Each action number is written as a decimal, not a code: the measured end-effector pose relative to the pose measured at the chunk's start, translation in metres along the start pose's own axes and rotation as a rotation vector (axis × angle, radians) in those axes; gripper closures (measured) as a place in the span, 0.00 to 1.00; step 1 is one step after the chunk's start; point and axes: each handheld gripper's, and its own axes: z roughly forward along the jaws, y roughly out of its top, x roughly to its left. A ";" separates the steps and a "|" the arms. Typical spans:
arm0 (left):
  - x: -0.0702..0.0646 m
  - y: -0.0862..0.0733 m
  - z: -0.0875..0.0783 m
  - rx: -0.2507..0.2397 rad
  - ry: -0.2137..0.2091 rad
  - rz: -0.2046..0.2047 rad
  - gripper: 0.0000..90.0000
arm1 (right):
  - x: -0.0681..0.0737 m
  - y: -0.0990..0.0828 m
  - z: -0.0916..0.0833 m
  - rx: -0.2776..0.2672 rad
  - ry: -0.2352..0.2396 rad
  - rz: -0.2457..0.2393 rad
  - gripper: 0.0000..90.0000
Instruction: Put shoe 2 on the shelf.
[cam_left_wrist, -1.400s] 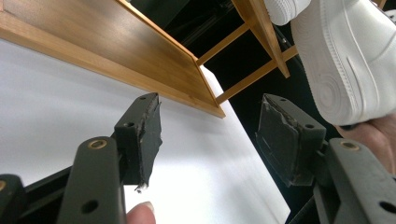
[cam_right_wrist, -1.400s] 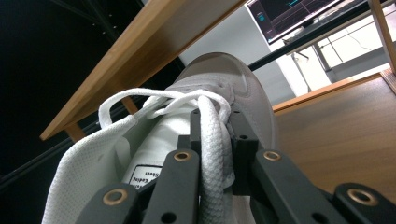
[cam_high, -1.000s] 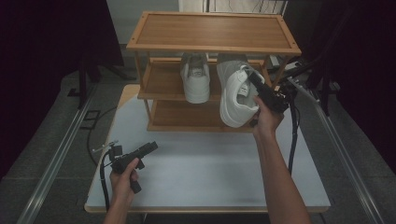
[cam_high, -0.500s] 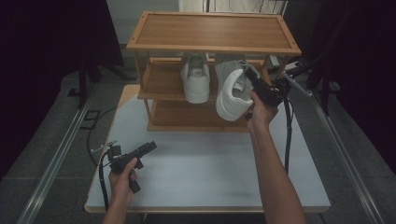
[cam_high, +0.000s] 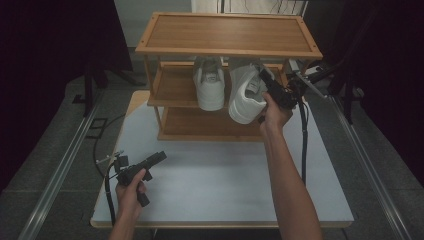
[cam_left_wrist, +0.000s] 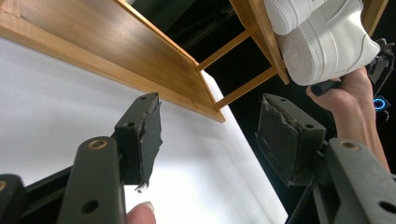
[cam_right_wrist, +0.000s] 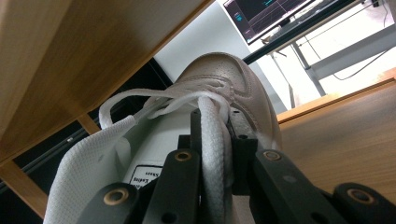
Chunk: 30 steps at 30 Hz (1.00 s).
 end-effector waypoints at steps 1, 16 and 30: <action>0.000 0.000 0.000 0.000 -0.002 0.000 0.44 | 0.000 0.000 0.002 0.000 -0.004 0.000 0.93; 0.001 -0.001 0.001 0.001 0.002 -0.007 0.44 | -0.003 0.003 0.016 -0.019 -0.018 0.028 0.93; 0.002 -0.001 0.002 0.005 -0.003 -0.010 0.44 | -0.004 0.007 0.027 -0.028 -0.026 0.047 0.93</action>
